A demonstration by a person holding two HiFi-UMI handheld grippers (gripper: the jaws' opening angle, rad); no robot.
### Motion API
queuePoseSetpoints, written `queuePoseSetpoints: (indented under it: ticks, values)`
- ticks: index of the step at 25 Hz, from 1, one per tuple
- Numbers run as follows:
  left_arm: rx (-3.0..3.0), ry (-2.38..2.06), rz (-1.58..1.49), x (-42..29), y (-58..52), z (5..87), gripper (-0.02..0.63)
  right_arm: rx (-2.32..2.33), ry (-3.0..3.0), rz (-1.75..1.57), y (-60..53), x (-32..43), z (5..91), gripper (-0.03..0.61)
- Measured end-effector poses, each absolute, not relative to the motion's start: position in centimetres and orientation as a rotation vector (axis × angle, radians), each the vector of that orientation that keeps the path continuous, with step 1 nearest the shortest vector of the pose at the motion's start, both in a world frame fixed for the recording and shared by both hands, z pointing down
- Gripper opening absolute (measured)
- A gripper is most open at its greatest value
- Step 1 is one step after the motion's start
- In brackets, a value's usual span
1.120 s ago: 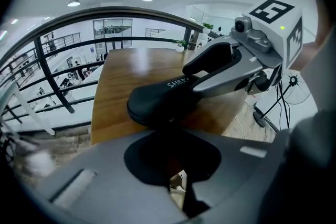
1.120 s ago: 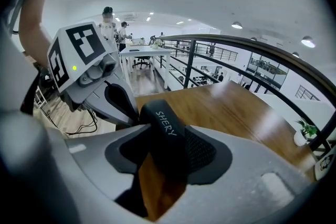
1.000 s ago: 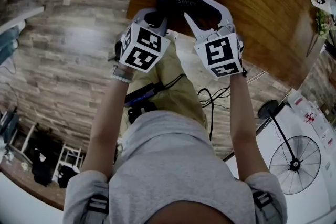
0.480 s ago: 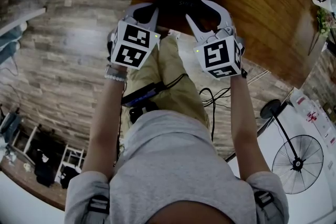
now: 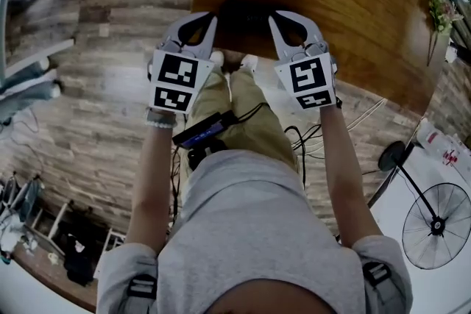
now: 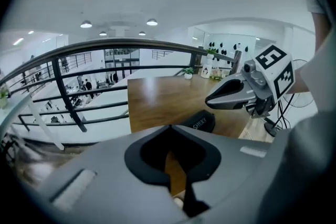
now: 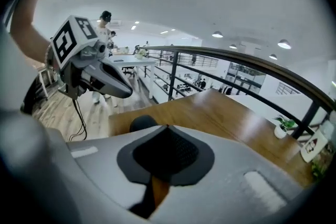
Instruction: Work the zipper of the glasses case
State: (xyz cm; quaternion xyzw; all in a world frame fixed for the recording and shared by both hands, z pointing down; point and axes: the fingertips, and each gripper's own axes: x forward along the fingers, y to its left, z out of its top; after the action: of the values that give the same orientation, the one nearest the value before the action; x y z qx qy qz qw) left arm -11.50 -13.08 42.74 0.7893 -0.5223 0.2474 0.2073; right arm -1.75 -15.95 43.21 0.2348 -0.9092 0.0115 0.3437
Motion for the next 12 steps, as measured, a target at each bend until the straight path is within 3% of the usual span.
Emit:
queuePoseSetpoints:
  ticks: [12]
  values:
    - [2.425,-1.535,0.512,-11.6,-13.8,31.8,0.017,0.929,-2.493,0.150,-15.9,1.4,34.6,0.002]
